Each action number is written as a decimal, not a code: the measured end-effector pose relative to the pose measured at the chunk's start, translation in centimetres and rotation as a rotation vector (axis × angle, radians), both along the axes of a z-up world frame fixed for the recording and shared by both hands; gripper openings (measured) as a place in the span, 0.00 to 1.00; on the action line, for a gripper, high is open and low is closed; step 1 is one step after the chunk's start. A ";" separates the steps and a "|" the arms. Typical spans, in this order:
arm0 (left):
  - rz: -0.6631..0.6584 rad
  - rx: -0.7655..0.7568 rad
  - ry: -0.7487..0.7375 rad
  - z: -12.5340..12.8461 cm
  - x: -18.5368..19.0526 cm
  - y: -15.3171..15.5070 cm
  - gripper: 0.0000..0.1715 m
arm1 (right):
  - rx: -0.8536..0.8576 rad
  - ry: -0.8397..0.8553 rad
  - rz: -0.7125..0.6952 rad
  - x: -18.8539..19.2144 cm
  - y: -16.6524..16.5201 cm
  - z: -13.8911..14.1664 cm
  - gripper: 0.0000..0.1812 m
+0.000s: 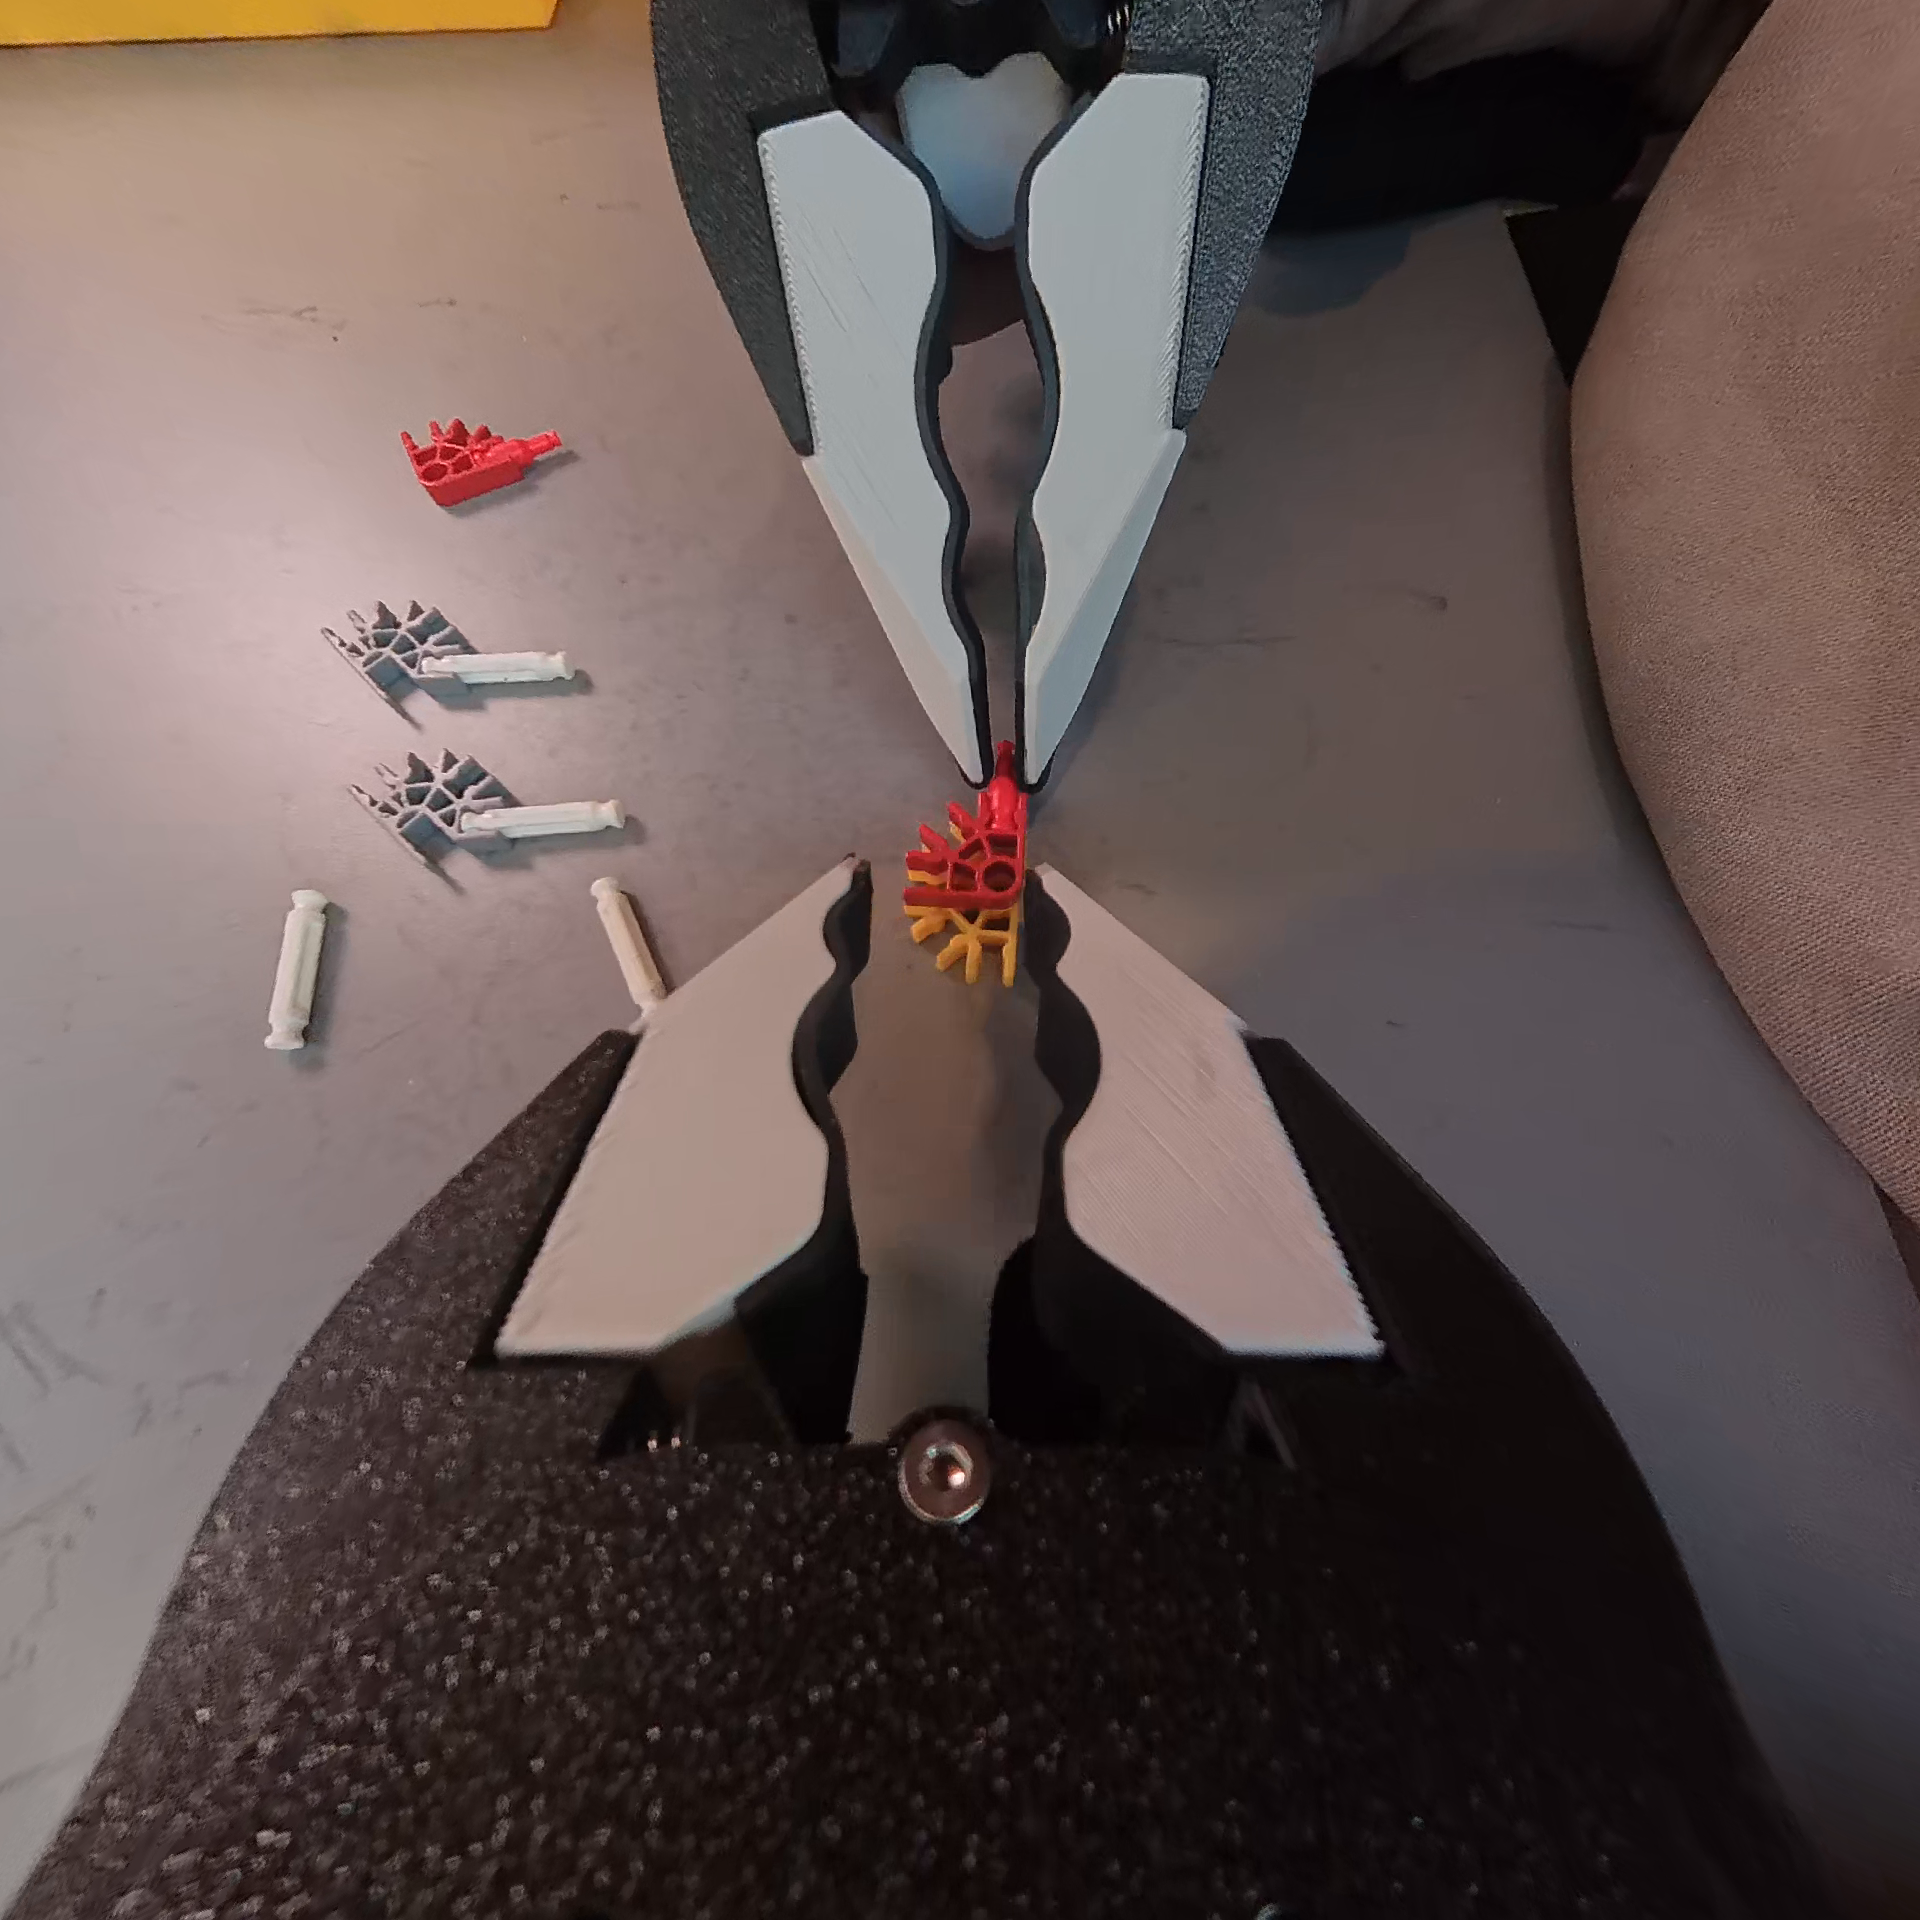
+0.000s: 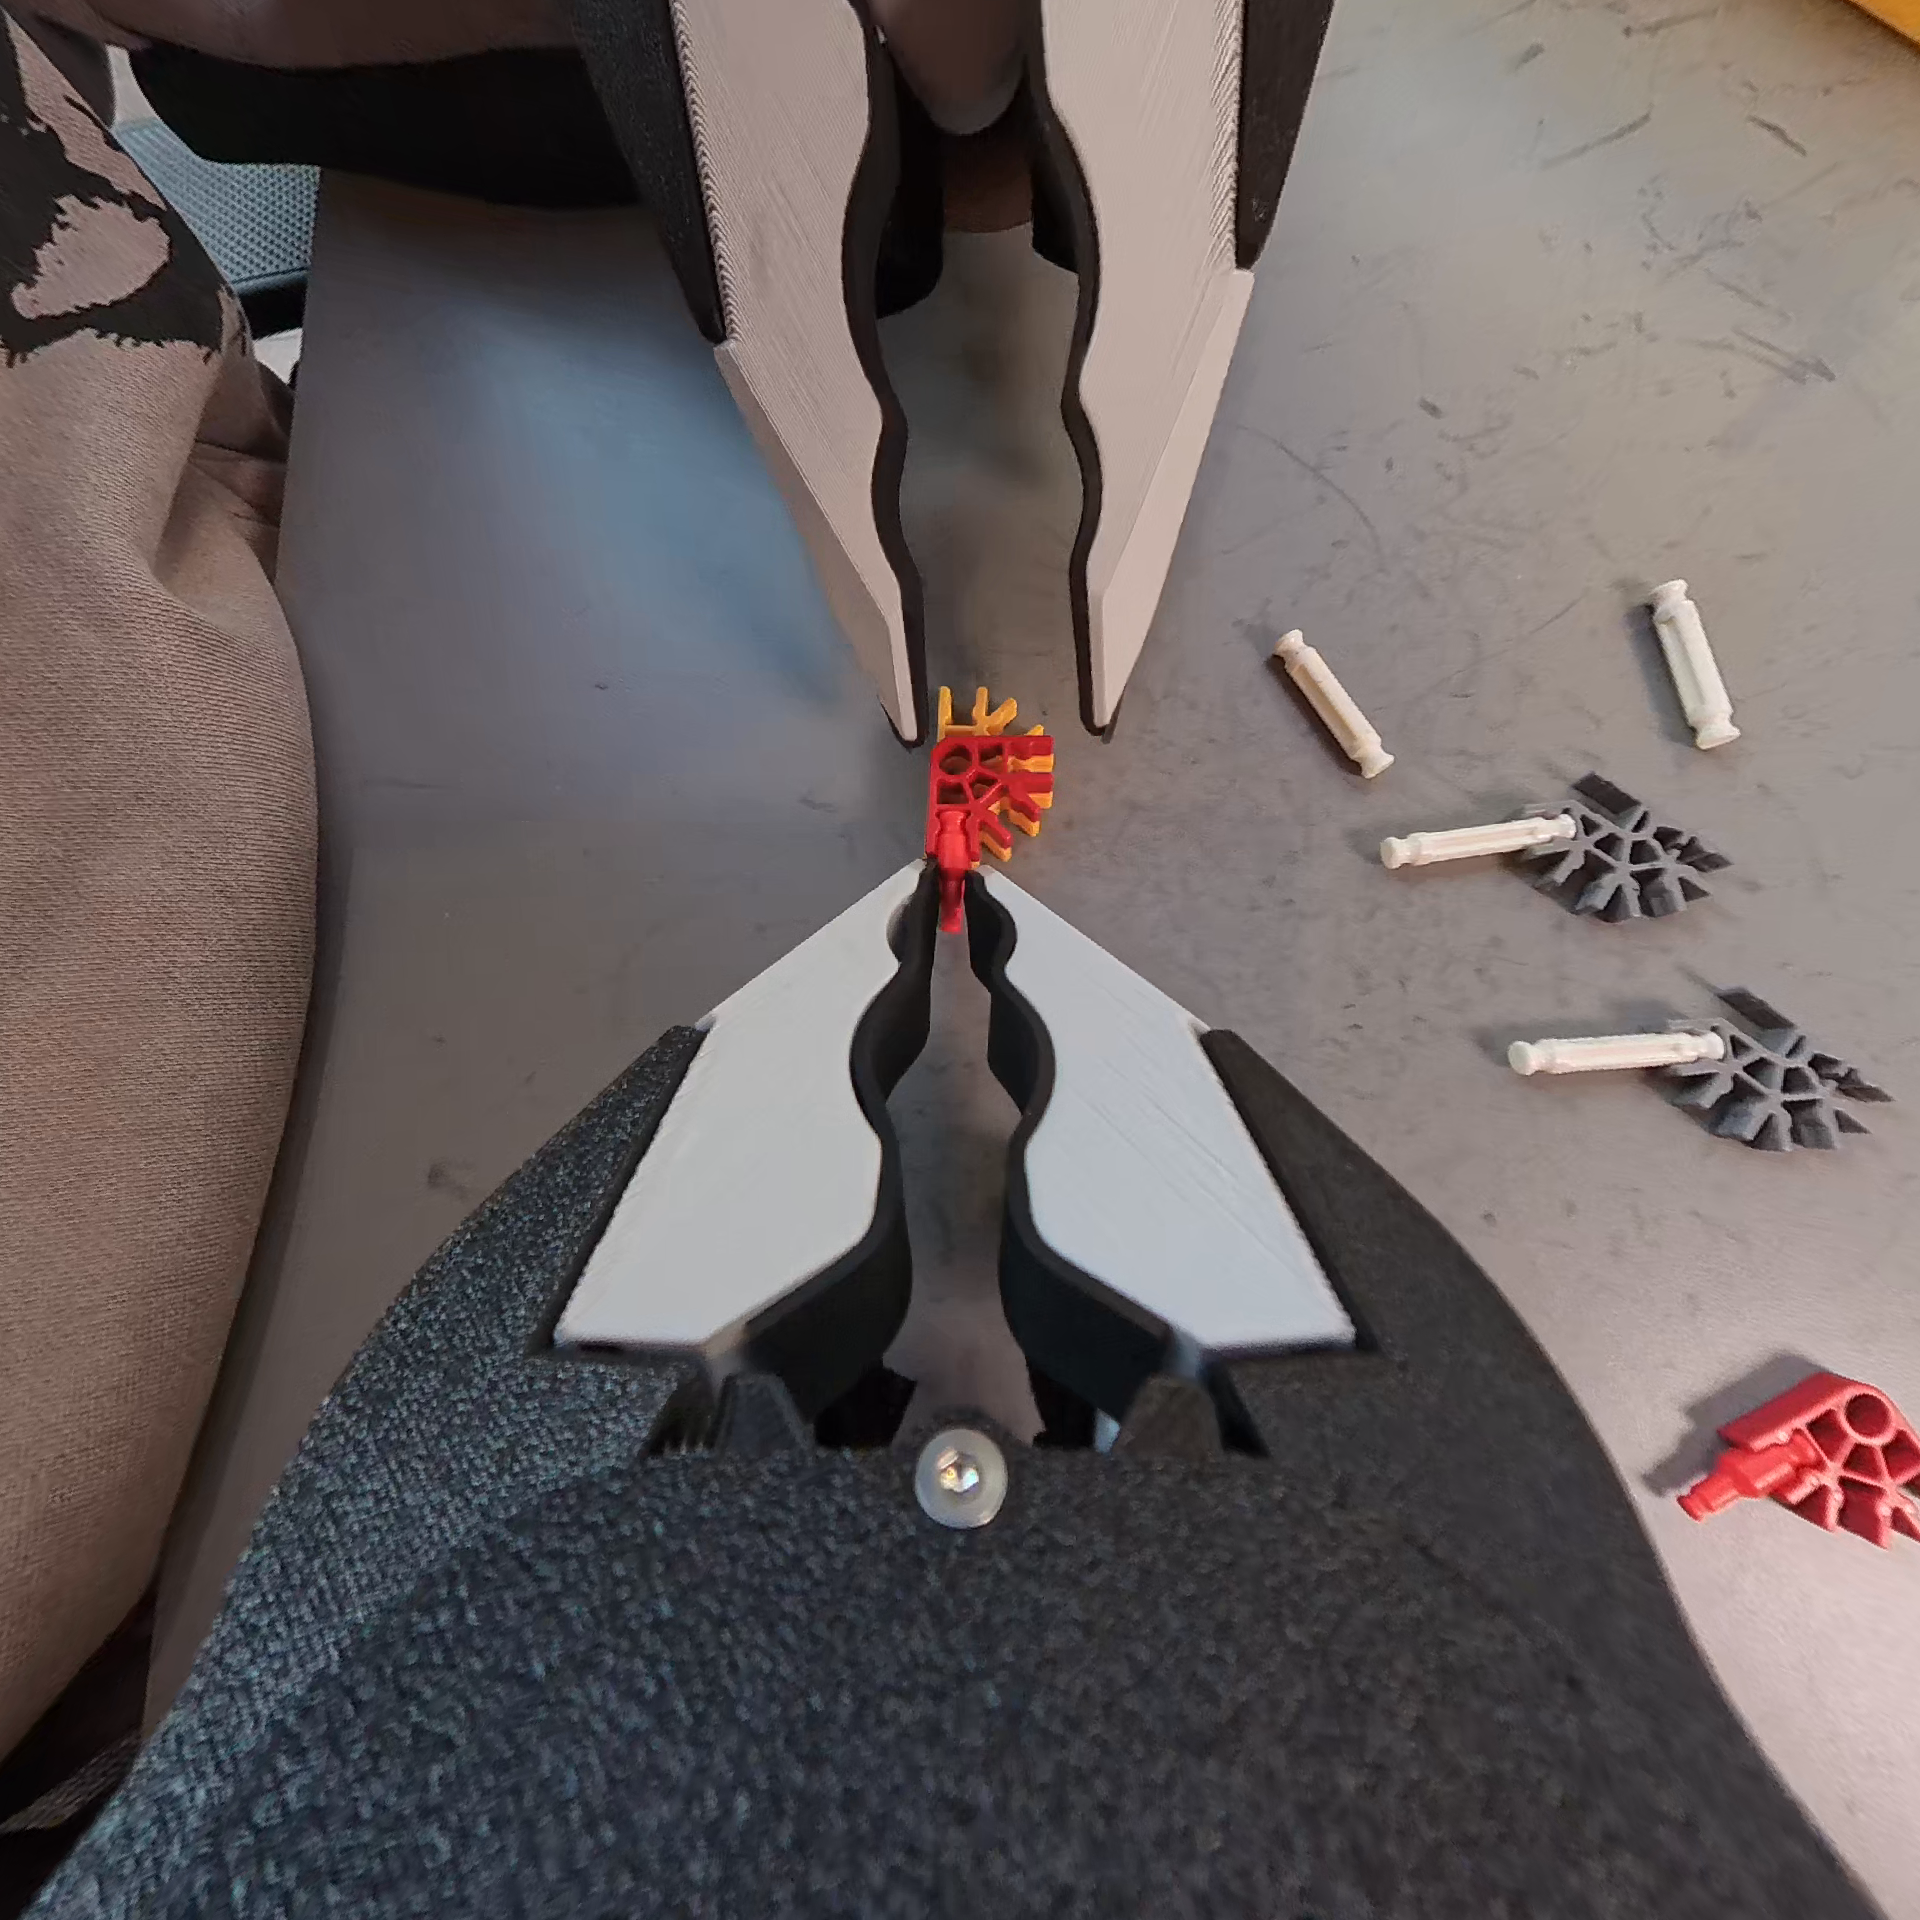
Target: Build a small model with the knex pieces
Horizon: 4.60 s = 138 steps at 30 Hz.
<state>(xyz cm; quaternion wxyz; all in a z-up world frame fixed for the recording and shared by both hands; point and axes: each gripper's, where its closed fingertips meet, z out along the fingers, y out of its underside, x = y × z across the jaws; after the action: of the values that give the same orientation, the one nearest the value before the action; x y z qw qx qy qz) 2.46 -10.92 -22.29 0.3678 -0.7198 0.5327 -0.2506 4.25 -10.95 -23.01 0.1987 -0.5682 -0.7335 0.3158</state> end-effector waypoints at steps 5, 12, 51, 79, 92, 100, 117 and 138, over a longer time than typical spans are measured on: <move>-0.011 -0.005 0.025 -0.7 0.3 -0.2 0.17 | 0.002 -0.001 0.001 0.0 0.0 0.0 0.01; -0.010 -0.009 0.034 -0.9 0.3 -0.2 0.17 | 0.000 -0.001 0.003 0.0 -0.1 -0.1 0.01; 0.008 -0.026 0.064 -1.3 -0.5 0.0 0.14 | -0.059 0.078 -0.110 1.1 3.8 1.5 0.08; 0.026 -0.023 0.060 -1.4 -0.8 0.4 0.14 | 0.073 0.092 -0.151 0.1 5.3 0.2 0.08; 0.028 -0.028 0.057 -1.4 -0.9 0.4 0.14 | 0.104 0.128 -0.113 -1.3 5.7 1.2 0.11; 0.030 -0.019 0.061 -1.3 -0.9 0.4 0.14 | 0.160 0.041 0.000 -2.9 6.9 1.6 0.12; 0.129 -0.004 -0.028 0.7 -3.4 2.3 0.14 | 0.164 -0.116 0.246 -5.6 5.7 -0.8 0.02; 0.044 0.074 -0.170 3.9 0.5 0.7 0.00 | -0.092 0.281 0.174 -1.8 0.4 5.0 0.02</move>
<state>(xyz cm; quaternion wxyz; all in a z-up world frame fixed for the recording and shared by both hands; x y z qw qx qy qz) 2.99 -10.25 -18.36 0.4433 -0.6935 0.4924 -0.2831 2.45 -10.52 -18.01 0.2451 -0.4613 -0.7296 0.4414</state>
